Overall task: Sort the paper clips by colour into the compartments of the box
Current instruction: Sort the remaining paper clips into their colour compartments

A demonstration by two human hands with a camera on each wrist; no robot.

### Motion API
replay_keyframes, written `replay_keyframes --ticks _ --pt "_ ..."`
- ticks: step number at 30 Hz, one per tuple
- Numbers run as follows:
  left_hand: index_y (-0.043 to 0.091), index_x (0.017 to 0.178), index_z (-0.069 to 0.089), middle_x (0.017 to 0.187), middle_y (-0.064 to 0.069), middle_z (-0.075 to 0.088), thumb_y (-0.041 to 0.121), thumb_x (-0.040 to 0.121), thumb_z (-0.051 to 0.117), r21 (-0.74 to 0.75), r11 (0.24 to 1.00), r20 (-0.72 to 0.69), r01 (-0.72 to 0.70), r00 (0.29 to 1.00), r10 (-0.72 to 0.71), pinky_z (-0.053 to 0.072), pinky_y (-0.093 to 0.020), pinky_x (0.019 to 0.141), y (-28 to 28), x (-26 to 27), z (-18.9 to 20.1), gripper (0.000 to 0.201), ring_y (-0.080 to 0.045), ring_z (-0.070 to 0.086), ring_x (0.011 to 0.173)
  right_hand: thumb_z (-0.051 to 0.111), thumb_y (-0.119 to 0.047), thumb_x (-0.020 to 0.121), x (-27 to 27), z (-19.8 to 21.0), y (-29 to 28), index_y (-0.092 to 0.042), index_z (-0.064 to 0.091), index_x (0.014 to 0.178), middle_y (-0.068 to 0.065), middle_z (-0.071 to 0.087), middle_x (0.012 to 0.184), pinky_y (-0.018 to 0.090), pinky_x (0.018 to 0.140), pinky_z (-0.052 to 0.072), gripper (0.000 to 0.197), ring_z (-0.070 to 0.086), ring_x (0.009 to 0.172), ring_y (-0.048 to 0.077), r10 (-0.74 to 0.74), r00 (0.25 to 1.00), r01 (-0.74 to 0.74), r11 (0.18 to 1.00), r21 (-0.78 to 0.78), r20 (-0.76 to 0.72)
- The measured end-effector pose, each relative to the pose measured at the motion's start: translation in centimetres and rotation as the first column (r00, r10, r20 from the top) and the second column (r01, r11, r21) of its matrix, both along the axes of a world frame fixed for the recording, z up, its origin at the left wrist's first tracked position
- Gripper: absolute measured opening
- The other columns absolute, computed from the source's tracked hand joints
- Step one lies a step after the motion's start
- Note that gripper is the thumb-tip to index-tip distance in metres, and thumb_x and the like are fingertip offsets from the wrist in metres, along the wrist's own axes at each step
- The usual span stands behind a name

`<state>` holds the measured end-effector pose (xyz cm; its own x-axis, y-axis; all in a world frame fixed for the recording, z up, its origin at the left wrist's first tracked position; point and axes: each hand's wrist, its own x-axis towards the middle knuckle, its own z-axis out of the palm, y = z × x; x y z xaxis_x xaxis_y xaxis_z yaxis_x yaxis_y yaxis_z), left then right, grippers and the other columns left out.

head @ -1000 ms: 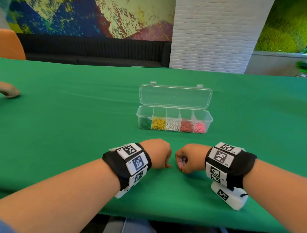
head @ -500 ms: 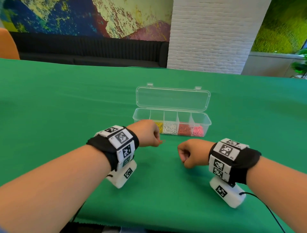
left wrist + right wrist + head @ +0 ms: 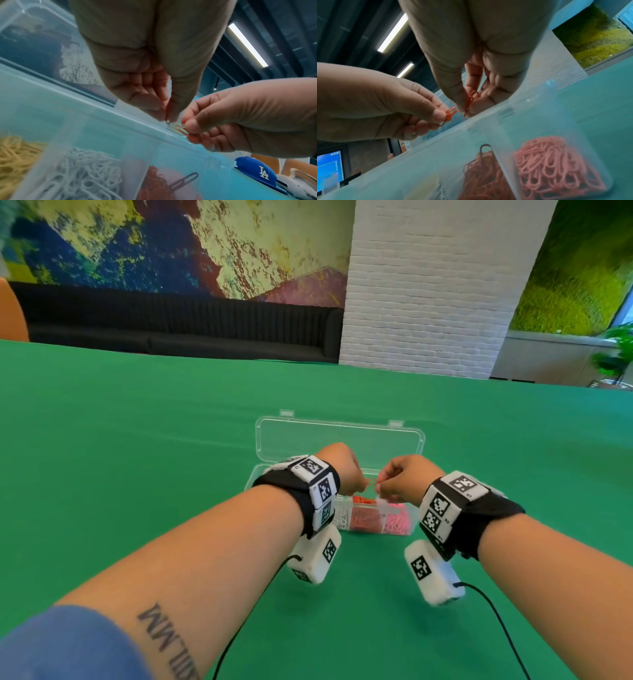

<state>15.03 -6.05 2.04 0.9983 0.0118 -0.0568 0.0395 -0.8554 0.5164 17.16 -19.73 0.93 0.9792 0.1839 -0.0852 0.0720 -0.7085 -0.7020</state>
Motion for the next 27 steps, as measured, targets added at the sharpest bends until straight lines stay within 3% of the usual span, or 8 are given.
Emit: replay_keyframes --ticks 3,7,11,14,16,18,23,27 --pt "0.005 0.099 0.072 0.099 -0.012 0.072 0.014 0.086 0.061 0.02 1.0 -0.008 0.013 1.0 -0.013 0.055 -0.036 0.085 -0.2 0.5 -0.3 0.02 -0.024 0.068 0.093 0.064 -0.002 0.081 0.7 -0.4 0.0 -0.017 0.065 0.078 0.009 0.07 0.09 0.038 0.088 0.054 0.015 0.068 0.085 0.023 0.045 0.999 -0.044 0.998 -0.038 0.022" --pt "0.015 0.106 0.068 0.108 -0.005 0.065 0.021 0.085 0.062 0.065 0.998 0.14 0.011 0.99 -0.02 0.047 -0.026 0.082 1.4 -0.2 0.9 0.023 -0.019 0.061 0.098 0.059 -0.015 0.084 0.9 0.9 -0.6 -0.018 0.061 0.111 0.006 0.059 0.118 0.029 0.095 0.044 0.027 0.056 0.105 0.019 0.103 0.943 -0.037 0.978 -0.207 0.317" --pt "0.026 0.124 0.051 0.126 -0.001 0.046 0.037 0.082 0.06 0.215 0.969 0.479 -0.12 0.878 0.002 0.036 -0.037 0.101 4.5 -0.8 2.9 0.044 -0.021 0.041 0.12 0.06 -0.033 0.084 0.8 3.0 -1.5 -0.024 0.033 0.14 0.004 0.026 0.147 0.036 0.114 0.022 0.063 0.027 0.136 0.023 0.154 0.819 0.043 0.944 -0.326 0.553" --pt "0.026 0.14 0.035 0.143 -0.003 0.036 0.049 0.087 0.051 0.362 0.909 0.441 -0.207 0.897 0.028 0.03 -0.041 0.107 6.9 -0.2 4.1 0.06 -0.023 0.031 0.133 0.055 -0.046 0.086 1.5 4.1 -1.9 -0.028 0.007 0.149 -0.002 0.002 0.158 0.038 0.119 0.007 0.081 0.006 0.146 0.022 0.22 0.854 0.061 0.856 -0.513 0.47" --pt "0.023 0.144 0.03 0.148 -0.004 0.035 0.056 0.091 0.041 0.477 0.855 0.29 -0.202 0.955 0.063 0.033 -0.042 0.107 8.3 0.3 4.1 0.063 -0.024 0.033 0.135 0.052 -0.049 0.088 1.8 4.3 -2.0 -0.026 0.004 0.15 0.0 0.008 0.158 0.038 0.119 0.01 0.082 0.009 0.146 0.021 0.266 0.881 0.017 0.809 -0.588 0.391" --pt "0.024 0.144 0.029 0.147 -0.003 0.039 0.058 0.092 0.037 0.473 0.865 0.178 -0.165 0.98 0.089 0.039 -0.042 0.104 9.2 0.3 3.6 0.063 -0.024 0.04 0.132 0.052 -0.047 0.089 1.6 4.2 -2.2 -0.022 0.009 0.15 0.001 0.02 0.155 0.037 0.117 0.021 0.078 0.022 0.142 0.021 0.279 0.903 -0.036 0.808 -0.589 0.326" --pt "0.021 0.13 0.047 0.133 -0.003 0.052 0.045 0.097 0.036 0.357 0.926 0.283 -0.121 0.959 0.016 0.042 -0.037 0.099 10.0 -2.0 2.4 0.043 -0.021 0.049 0.12 0.047 -0.038 0.094 -0.6 3.7 -2.8 -0.021 0.028 0.145 0.0 0.032 0.148 0.033 0.11 0.031 0.057 0.034 0.134 0.019 0.322 0.876 -0.05 0.802 -0.596 0.36" --pt "0.026 0.125 0.05 0.127 0.005 0.054 0.043 0.095 0.041 0.408 0.909 0.299 -0.08 0.953 -0.05 0.042 -0.034 0.099 10.0 -5.4 1.2 0.035 -0.015 0.05 0.116 0.046 -0.029 0.095 -3.1 2.3 -2.8 -0.023 0.033 0.143 -0.003 0.037 0.139 0.031 0.101 0.039 0.05 0.044 0.124 0.016 0.346 0.89 -0.087 0.769 -0.633 0.298"
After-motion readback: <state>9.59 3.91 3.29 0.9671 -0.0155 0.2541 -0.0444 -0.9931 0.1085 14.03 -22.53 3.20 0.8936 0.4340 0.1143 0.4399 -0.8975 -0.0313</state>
